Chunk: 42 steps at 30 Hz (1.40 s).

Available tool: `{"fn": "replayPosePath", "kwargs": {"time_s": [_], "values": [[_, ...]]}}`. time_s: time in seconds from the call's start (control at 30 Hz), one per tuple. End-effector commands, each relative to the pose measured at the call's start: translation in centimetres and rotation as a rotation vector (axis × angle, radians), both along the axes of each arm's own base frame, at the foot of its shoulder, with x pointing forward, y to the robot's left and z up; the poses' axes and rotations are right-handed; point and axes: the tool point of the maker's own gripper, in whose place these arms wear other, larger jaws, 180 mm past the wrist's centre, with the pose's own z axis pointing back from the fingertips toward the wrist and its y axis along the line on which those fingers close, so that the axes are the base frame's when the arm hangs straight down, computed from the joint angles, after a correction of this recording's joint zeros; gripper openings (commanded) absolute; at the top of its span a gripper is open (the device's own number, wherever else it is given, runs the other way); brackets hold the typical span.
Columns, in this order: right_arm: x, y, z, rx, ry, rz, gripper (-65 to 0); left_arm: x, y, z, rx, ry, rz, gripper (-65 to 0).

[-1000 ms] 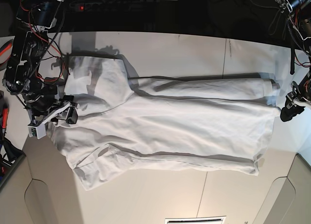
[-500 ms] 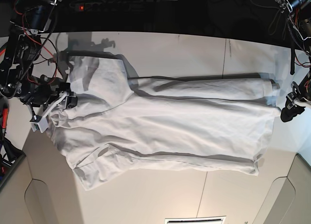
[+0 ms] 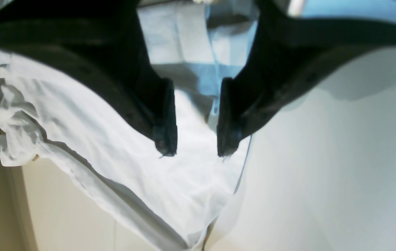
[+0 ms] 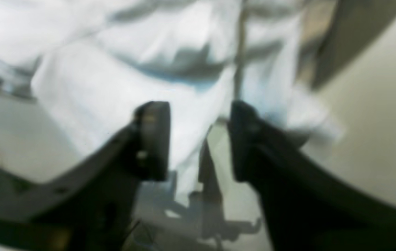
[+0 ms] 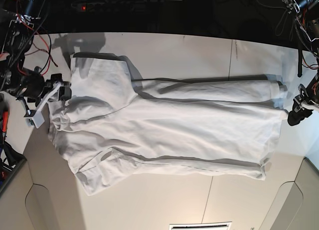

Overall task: Layout the t-shirt on the table in an organized manner, then fold the t-shirt properly
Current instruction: 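Grasp the hem corner with the right gripper and lift it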

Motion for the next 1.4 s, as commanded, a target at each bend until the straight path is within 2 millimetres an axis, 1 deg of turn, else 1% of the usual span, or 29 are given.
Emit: {"fn": "replayPosePath", "kwargs": {"time_s": [0.0, 0.17, 0.33, 0.43, 0.53, 0.67, 0.7, 0.73, 0.83, 0.87, 0.93, 1.03, 1.1, 1.37], "values": [[0.1, 0.1, 0.9, 0.005, -0.037, 0.011, -44.2, 0.9, 1.0, 2.1, 0.026, -0.062, 0.002, -41.9], [-3.6, 0.4, -0.5, 0.012, -0.003, 0.009, -44.2, 0.9, 1.0, 2.1, 0.026, -0.062, 0.001, -41.9], [-7.2, 0.1, -2.5, 0.004, 0.018, -0.024, -44.2, 0.9, 0.9, 2.0, 0.025, -0.056, -0.002, -41.9], [-8.2, -0.4, -3.2, -0.024, -0.007, -0.053, -44.2, 0.9, 0.9, 2.0, 0.025, -0.056, -0.002, -41.9], [-7.8, -0.6, -3.0, -0.035, -0.069, -0.100, -44.2, 0.9, 0.9, 2.0, 0.025, -0.056, -0.002, -41.9], [-6.4, -0.2, -2.5, -0.012, -0.113, -0.128, -43.3, 1.0, 0.8, 2.2, 0.014, -0.068, 0.002, -41.9], [-6.1, -0.2, -2.5, -0.010, -0.119, -0.129, -41.2, 1.0, 0.8, 2.3, 0.014, -0.068, 0.002, -41.9], [-5.7, -0.2, -2.5, -0.006, -0.124, -0.133, -37.4, 1.0, 0.8, 2.2, 0.014, -0.068, 0.002, -41.9], [-4.9, -1.2, -3.3, -0.037, -0.125, -0.171, -21.4, 1.0, 0.9, 2.2, 0.015, -0.067, 0.001, -41.9], [-4.9, -1.8, -3.8, -0.055, -0.114, -0.194, -20.3, 1.0, 0.8, 2.2, 0.015, -0.067, 0.001, -41.9], [-5.2, -2.4, -4.9, -0.068, -0.077, -0.218, -20.3, 1.0, 0.9, 2.2, 0.015, -0.068, 0.002, -41.9], [-5.6, -2.4, -6.3, -0.048, -0.037, -0.232, -20.4, 1.0, 0.9, 2.3, 0.014, -0.070, 0.002, -42.0], [-5.7, -2.1, -6.9, -0.022, -0.024, -0.244, -20.5, 1.1, 0.8, 2.4, 0.006, -0.079, 0.005, -41.9], [-5.4, -1.1, -6.8, 0.032, -0.031, -0.217, -20.5, 1.1, 0.8, 2.5, 0.003, -0.081, 0.006, -42.0]]}}
